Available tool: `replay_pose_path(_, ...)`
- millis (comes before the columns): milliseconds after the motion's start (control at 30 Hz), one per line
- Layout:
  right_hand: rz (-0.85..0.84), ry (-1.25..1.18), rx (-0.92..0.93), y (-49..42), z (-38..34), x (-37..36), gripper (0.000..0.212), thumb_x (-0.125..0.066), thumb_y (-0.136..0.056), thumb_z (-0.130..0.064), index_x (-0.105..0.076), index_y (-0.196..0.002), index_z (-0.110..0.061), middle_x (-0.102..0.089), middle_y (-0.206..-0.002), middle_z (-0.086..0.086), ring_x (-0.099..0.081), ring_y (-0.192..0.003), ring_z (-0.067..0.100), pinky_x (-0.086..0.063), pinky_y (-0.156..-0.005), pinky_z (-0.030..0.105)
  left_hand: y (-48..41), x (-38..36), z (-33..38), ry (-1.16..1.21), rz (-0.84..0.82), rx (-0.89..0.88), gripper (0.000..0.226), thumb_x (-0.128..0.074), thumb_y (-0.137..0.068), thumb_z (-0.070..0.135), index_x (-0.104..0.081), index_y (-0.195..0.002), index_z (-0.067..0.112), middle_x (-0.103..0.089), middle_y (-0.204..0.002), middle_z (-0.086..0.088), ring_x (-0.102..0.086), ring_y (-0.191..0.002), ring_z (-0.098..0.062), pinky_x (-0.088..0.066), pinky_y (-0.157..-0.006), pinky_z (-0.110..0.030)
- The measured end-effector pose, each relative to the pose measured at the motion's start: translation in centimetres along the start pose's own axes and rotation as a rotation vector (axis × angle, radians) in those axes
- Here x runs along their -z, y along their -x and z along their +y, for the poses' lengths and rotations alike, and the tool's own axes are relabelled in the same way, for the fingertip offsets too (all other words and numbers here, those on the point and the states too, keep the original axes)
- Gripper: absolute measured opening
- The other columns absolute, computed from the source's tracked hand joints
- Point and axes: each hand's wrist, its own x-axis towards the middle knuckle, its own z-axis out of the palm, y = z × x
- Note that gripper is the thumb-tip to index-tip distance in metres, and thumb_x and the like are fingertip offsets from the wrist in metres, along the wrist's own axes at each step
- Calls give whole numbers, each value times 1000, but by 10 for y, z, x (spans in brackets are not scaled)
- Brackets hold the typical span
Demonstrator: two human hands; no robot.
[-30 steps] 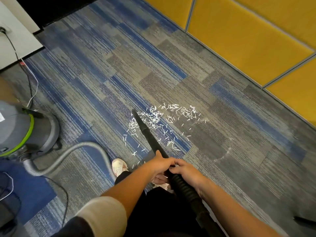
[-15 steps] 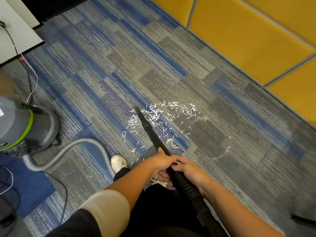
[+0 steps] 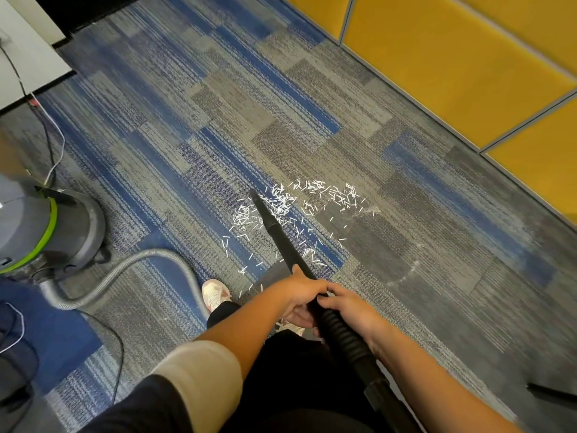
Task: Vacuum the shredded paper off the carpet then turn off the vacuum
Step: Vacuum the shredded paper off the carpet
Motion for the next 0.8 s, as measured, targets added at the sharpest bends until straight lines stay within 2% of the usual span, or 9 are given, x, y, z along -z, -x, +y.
replay_pose_path(133,-7,1,5,1,-2,0,26,-44,-95,-1,-57,-103,-21,-62,-76,19,-59,-45,27,-50,-43,29,0,1,1,5,4,-1,64,-46,-97,35,-13,-146,12,-54,-70,-7,-54,-58,-14,-55,-72,-31)
replay_pose_path(233,-8,8,8,-1,-3,-3,27,-45,-94,0,-58,-103,-22,-63,-77,18,-59,-46,27,-51,-44,31,0,5,0,44,-15,13,57,-48,-96,36,-19,-141,15,-54,-69,-7,-55,-57,-14,-56,-68,-29)
replay_pose_path(300,-13,20,-1,0,-3,-6,28,-45,-94,1,-57,-107,-21,-63,-77,18,-60,-44,27,-51,-42,31,5,7,-2,36,-39,46,24,-46,-98,33,-40,-94,10,-51,-68,-8,-52,-58,-14,-55,-79,-34)
replay_pose_path(333,-20,24,-12,0,-3,-7,29,-45,-94,0,-55,-109,-21,-63,-78,18,-60,-43,26,-51,-40,29,7,8,-3,28,-45,56,32,-45,-98,32,-33,-77,12,-49,-66,-8,-50,-56,-13,-53,-81,-35)
replay_pose_path(400,-33,29,-31,0,-1,-10,29,-44,-95,-1,-54,-110,-23,-62,-79,19,-60,-43,26,-50,-38,28,9,9,-5,35,-42,57,37,-44,-99,30,-27,-71,13,-50,-66,-9,-51,-53,-12,-52,-82,-33)
replay_pose_path(600,-36,31,-11,6,0,-5,28,-42,-95,0,-54,-110,-20,-61,-74,18,-58,-42,25,-49,-37,27,11,5,-3,57,-69,56,29,-45,-99,30,-34,-79,12,-53,-67,-7,-54,-42,-9,-54,-81,-35)
replay_pose_path(667,-16,19,8,9,-1,0,26,-40,-95,1,-55,-103,-20,-60,-71,17,-57,-40,24,-48,-35,27,13,0,2,54,-80,38,23,-45,-99,29,-37,-112,13,-54,-70,-7,-54,-52,-12,-55,-81,-35)
replay_pose_path(733,-4,-16,25,10,-1,5,26,-41,-95,1,-55,-103,-19,-61,-71,18,-57,-41,26,-47,-36,27,10,-4,6,61,-52,3,63,-46,-98,30,-10,-147,11,-55,-74,-8,-56,-59,-15,-56,-75,-32)
replay_pose_path(800,3,-34,26,10,0,8,26,-42,-95,0,-56,-105,-20,-62,-73,19,-57,-43,27,-48,-37,28,9,-7,8,48,-53,-18,71,-46,-98,29,-2,-149,10,-56,-76,-9,-57,-61,-16,-56,-75,-33)
